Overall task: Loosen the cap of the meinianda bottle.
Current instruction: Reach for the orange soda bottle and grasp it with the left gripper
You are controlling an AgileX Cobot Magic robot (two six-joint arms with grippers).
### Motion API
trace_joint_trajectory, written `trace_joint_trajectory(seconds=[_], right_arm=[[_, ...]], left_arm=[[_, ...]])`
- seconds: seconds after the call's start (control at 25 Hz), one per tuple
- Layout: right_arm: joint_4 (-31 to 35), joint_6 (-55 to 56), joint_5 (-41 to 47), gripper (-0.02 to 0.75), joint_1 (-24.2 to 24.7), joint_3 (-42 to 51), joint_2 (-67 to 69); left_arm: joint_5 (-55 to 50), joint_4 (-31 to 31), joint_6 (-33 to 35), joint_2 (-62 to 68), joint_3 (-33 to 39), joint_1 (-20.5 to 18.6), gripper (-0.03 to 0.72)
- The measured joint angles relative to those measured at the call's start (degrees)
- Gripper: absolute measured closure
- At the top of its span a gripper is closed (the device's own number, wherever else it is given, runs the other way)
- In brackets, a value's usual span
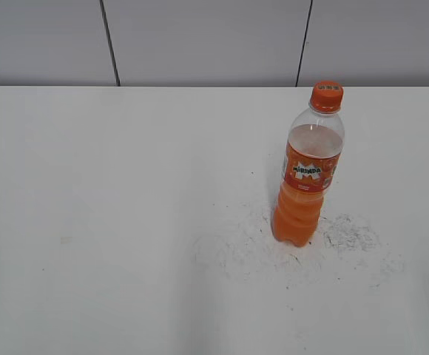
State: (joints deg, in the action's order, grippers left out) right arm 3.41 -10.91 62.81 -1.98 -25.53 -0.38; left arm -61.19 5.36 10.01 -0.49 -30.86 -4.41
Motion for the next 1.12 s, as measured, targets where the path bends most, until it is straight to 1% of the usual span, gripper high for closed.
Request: trace_joint_trajectory(seconds=[0.36, 0.48, 0.6, 0.72, 0.84, 1.0, 1.12], right_arm=[[0.00, 0.00, 0.00, 0.215, 0.00, 0.00, 0.00], [0.00, 0.00, 0.00, 0.215, 0.00, 0.00, 0.00], [0.00, 0.00, 0.00, 0.215, 0.00, 0.00, 0.00], [0.00, 0.00, 0.00, 0.215, 0.00, 0.00, 0.00], [0.00, 0.00, 0.00, 0.215, 0.00, 0.00, 0.00], [0.00, 0.00, 0.00, 0.215, 0.00, 0.00, 0.00], [0.00, 0.00, 0.00, 0.215, 0.00, 0.00, 0.00]], left_arm=[[0.00, 0.00, 0.00, 0.43, 0.00, 0.00, 0.102], [0.73, 0.00, 0.00, 3.73, -0.18, 0.00, 0.102], [3.11, 1.01, 0.00, 9.44, -1.96, 0.00, 0.102], [8.70, 2.67, 0.00, 15.38, -2.51, 1.56, 0.102], [15.99, 2.95, 0.00, 20.00, -2.51, 3.50, 0.102], [31.78, 3.05, 0.31, 24.58, 0.41, 6.72, 0.102], [44.99, 3.05, 0.42, 27.44, 5.57, 9.31, 0.102]])
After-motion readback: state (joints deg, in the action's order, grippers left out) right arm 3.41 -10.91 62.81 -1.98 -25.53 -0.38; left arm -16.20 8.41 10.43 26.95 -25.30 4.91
